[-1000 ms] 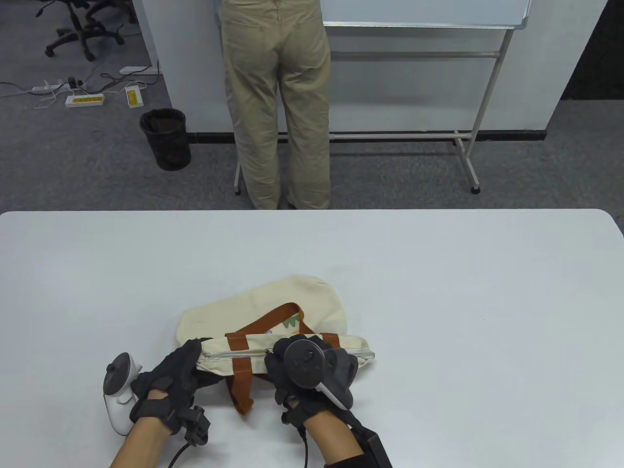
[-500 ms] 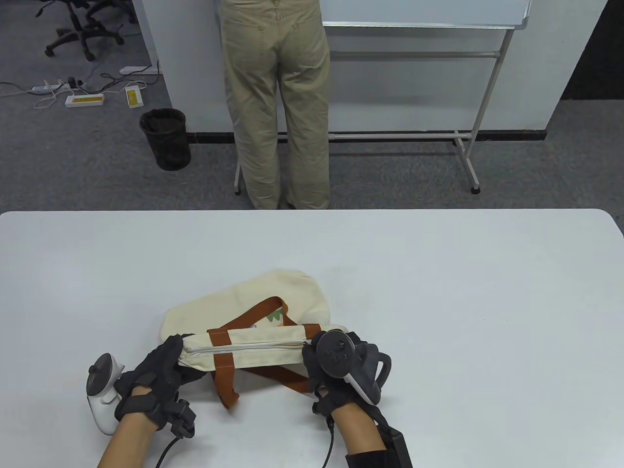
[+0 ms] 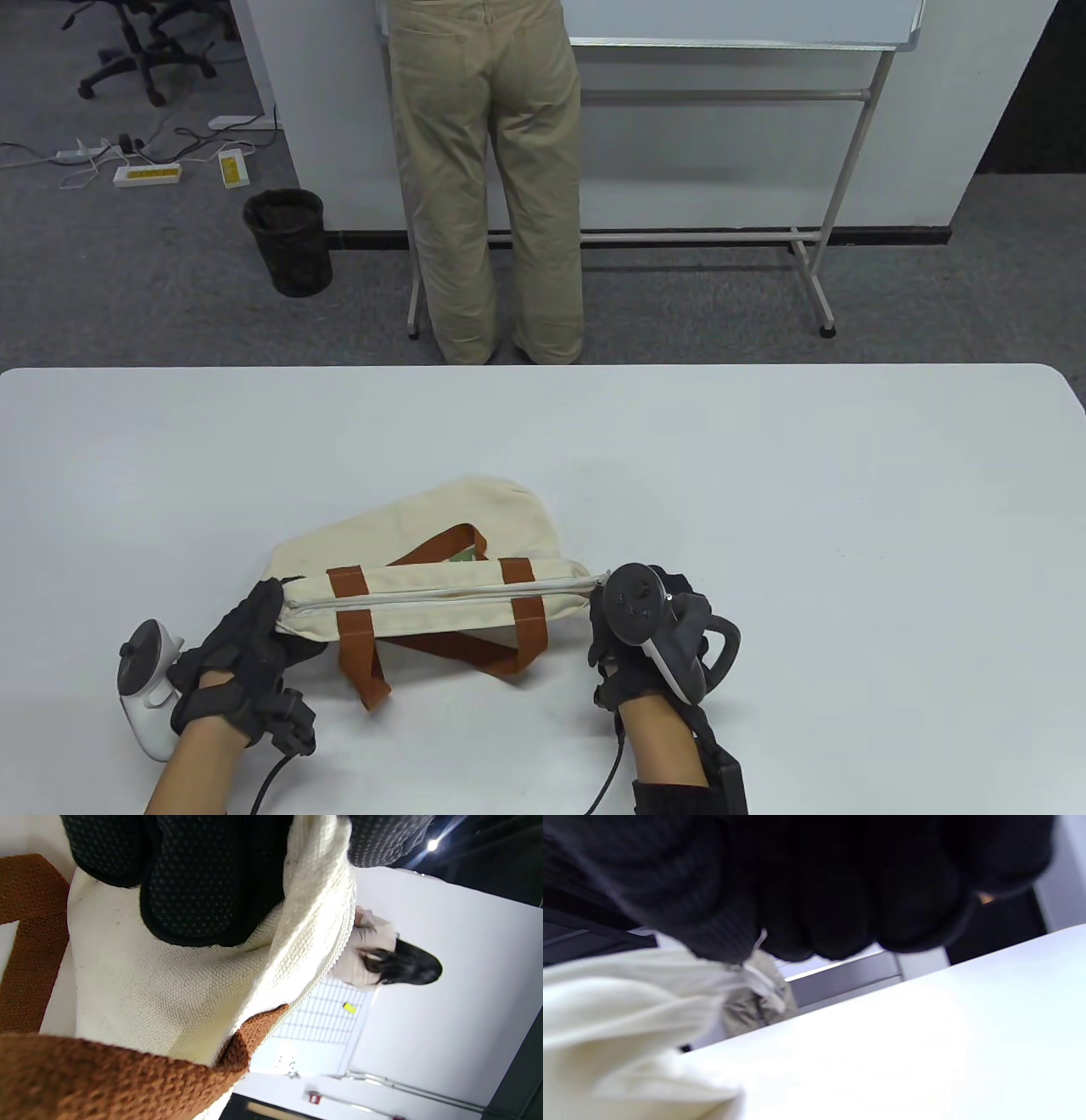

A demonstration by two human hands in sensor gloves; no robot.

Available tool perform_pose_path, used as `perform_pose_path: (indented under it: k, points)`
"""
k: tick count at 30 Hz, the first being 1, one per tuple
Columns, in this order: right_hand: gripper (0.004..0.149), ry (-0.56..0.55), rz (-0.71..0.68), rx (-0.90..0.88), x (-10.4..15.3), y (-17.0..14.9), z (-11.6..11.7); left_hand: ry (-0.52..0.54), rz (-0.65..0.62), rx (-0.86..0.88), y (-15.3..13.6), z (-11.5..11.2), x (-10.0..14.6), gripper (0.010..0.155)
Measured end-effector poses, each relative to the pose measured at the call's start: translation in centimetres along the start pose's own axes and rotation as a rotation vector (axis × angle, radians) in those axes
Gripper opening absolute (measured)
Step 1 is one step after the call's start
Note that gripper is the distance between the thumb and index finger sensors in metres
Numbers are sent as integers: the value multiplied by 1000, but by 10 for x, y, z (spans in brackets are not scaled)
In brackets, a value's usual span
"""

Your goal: Unzip the canvas bag

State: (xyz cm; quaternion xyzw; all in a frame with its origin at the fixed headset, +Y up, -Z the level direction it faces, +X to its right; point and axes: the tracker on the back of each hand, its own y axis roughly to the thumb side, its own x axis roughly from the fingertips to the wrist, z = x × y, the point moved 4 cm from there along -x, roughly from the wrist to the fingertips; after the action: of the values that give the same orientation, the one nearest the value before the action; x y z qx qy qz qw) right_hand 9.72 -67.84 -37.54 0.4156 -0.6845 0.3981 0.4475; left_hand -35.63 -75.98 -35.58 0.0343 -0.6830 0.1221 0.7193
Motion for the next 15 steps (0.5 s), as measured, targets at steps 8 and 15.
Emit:
perform_pose_path:
  k: [8, 15]
  points:
    - [48, -58, 6, -52, 3, -1, -10, -4, -9, 13, 2, -2, 0, 48]
    - [77, -28, -204, -199, 8, 21, -9, -33, -12, -8, 2, -10, -2, 48]
